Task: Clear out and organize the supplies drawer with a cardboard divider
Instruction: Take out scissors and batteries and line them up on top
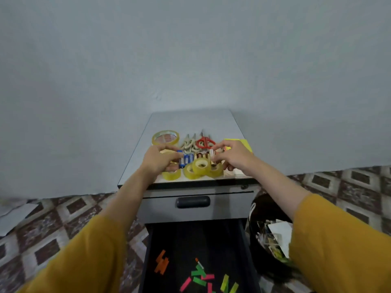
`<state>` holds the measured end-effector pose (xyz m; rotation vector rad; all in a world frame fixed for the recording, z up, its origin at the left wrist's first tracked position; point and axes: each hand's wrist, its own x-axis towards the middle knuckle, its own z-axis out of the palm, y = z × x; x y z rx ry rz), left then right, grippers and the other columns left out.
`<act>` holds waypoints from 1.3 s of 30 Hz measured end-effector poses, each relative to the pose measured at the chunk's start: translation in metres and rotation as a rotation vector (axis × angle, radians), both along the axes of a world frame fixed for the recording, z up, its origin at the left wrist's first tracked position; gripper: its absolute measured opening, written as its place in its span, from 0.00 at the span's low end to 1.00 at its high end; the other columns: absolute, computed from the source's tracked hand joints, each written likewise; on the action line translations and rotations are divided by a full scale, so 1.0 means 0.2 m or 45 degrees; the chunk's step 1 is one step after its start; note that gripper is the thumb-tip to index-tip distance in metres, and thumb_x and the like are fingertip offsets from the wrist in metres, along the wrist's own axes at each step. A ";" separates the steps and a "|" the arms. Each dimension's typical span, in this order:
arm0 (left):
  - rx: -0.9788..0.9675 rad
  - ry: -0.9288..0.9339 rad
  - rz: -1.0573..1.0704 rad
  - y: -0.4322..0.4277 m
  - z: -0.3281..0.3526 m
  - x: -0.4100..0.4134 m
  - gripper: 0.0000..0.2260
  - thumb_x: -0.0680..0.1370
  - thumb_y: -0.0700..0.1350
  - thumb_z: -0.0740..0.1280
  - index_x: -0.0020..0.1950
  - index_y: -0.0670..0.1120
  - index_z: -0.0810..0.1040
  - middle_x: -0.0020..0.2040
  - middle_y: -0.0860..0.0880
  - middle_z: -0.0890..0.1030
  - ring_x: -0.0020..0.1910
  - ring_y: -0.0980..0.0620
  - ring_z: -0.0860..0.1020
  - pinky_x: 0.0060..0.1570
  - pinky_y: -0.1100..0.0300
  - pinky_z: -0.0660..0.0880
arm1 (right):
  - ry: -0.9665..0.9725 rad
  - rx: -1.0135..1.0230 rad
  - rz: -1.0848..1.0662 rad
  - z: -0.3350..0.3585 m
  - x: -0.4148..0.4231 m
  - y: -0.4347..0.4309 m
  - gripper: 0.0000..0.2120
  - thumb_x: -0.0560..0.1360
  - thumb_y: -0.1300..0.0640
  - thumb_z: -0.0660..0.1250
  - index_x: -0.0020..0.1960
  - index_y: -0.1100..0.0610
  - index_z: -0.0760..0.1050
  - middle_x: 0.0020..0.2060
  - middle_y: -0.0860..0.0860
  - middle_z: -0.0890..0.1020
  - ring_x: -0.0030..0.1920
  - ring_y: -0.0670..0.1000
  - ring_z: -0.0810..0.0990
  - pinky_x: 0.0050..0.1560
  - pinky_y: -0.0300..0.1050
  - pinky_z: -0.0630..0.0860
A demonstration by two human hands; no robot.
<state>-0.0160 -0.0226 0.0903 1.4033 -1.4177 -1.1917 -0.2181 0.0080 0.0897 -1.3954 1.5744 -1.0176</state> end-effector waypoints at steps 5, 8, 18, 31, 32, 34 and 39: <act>-0.078 -0.238 0.041 -0.24 0.05 -0.01 0.07 0.71 0.36 0.72 0.48 0.41 0.80 0.39 0.43 0.81 0.24 0.54 0.78 0.28 0.64 0.78 | 0.071 0.010 -0.050 0.03 0.02 -0.20 0.12 0.68 0.64 0.74 0.49 0.58 0.76 0.32 0.53 0.78 0.24 0.50 0.71 0.18 0.33 0.61; -0.108 -0.454 0.000 -0.32 0.04 -0.07 0.04 0.70 0.36 0.73 0.42 0.43 0.80 0.34 0.45 0.80 0.20 0.55 0.76 0.28 0.65 0.78 | 0.144 -0.015 -0.024 0.01 0.08 -0.32 0.13 0.66 0.64 0.75 0.49 0.60 0.78 0.34 0.52 0.78 0.28 0.49 0.75 0.24 0.34 0.69; -0.211 -0.894 -0.189 -0.45 -0.05 -0.16 0.06 0.69 0.41 0.75 0.44 0.42 0.82 0.35 0.46 0.81 0.29 0.54 0.77 0.44 0.55 0.80 | 0.544 0.106 0.152 -0.01 0.20 -0.43 0.14 0.70 0.58 0.72 0.56 0.56 0.79 0.39 0.48 0.80 0.44 0.47 0.73 0.29 0.35 0.55; -0.176 -0.930 -0.219 -0.45 -0.06 -0.16 0.01 0.72 0.38 0.71 0.40 0.42 0.82 0.24 0.50 0.79 0.20 0.60 0.76 0.33 0.67 0.77 | 0.664 0.109 0.130 -0.06 0.21 -0.51 0.11 0.72 0.62 0.66 0.53 0.61 0.81 0.50 0.56 0.83 0.42 0.50 0.76 0.32 0.36 0.66; -0.155 -0.927 -0.211 -0.45 -0.06 -0.16 0.02 0.72 0.37 0.70 0.39 0.42 0.82 0.22 0.52 0.78 0.19 0.60 0.75 0.31 0.69 0.76 | 0.659 0.100 0.118 -0.07 0.20 -0.52 0.11 0.71 0.64 0.66 0.52 0.62 0.81 0.49 0.57 0.84 0.39 0.51 0.77 0.35 0.39 0.71; -0.145 -0.931 -0.202 -0.44 -0.06 -0.16 0.03 0.71 0.35 0.70 0.39 0.41 0.81 0.24 0.49 0.79 0.18 0.59 0.75 0.33 0.67 0.77 | 0.643 0.105 0.101 -0.07 0.19 -0.53 0.11 0.71 0.66 0.65 0.52 0.64 0.80 0.47 0.58 0.84 0.31 0.50 0.76 0.41 0.43 0.76; -0.135 -0.926 -0.195 -0.44 -0.06 -0.16 0.02 0.71 0.33 0.70 0.39 0.38 0.82 0.32 0.44 0.82 0.22 0.58 0.76 0.43 0.58 0.81 | 0.676 0.110 0.112 -0.09 0.19 -0.54 0.11 0.71 0.66 0.65 0.53 0.65 0.80 0.46 0.59 0.84 0.28 0.49 0.76 0.43 0.45 0.77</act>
